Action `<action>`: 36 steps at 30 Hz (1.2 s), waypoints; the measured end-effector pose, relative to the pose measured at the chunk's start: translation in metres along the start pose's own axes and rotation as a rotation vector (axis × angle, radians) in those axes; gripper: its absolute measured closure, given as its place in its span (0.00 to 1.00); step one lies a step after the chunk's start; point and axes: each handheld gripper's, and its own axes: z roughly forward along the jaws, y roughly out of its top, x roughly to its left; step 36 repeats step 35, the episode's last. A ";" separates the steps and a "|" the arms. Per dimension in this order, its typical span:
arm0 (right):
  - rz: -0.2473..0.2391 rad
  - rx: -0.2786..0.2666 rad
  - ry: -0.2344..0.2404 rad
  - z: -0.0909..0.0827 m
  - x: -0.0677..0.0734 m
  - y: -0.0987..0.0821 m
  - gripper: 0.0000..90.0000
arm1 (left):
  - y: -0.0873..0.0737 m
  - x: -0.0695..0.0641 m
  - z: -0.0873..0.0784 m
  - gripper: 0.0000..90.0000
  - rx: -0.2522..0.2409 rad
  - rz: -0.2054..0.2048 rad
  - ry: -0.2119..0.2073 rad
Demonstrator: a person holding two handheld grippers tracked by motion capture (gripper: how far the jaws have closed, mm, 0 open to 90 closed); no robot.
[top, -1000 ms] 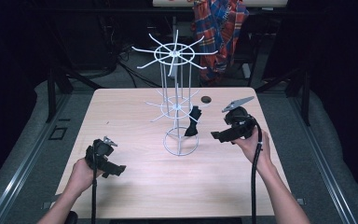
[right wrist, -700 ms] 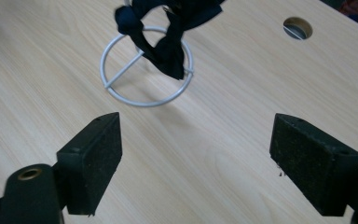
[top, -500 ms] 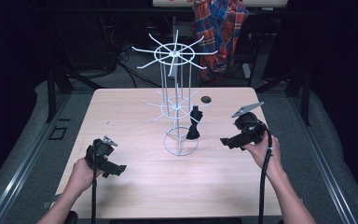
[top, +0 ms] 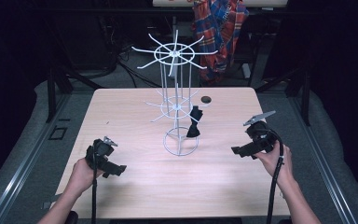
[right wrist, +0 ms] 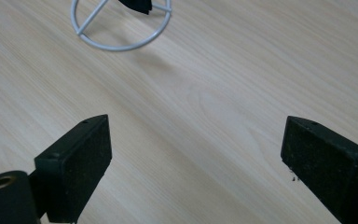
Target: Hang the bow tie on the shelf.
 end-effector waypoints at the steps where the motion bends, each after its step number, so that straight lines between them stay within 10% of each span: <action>1: 0.004 0.005 -0.001 0.001 0.000 -0.002 0.08 | 0.000 0.000 0.000 0.00 0.000 0.001 -0.001; 15: 0.066 0.165 0.025 0.024 -0.006 -0.052 0.02 | 0.000 0.000 0.000 0.00 0.010 0.005 -0.006; 36: 0.043 0.268 0.013 0.046 -0.012 -0.059 0.00 | 0.001 -0.002 0.005 0.00 0.035 0.028 0.003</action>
